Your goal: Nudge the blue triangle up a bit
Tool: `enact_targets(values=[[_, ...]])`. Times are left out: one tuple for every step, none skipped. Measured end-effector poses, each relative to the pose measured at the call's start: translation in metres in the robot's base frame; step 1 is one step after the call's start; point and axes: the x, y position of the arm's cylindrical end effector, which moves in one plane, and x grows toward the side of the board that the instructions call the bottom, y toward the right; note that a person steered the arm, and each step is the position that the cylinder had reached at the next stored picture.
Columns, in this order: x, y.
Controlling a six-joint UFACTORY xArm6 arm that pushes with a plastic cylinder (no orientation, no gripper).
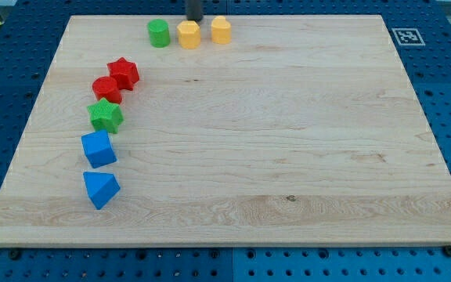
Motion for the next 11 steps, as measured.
enact_targets(values=[[0.0, 0.027], [0.001, 0.029], [0.013, 0.036], [0.025, 0.036], [0.02, 0.036], [0.002, 0.049], [0.026, 0.119], [0.111, 0.175], [0.212, 0.196], [0.295, 0.194], [0.354, 0.174]])
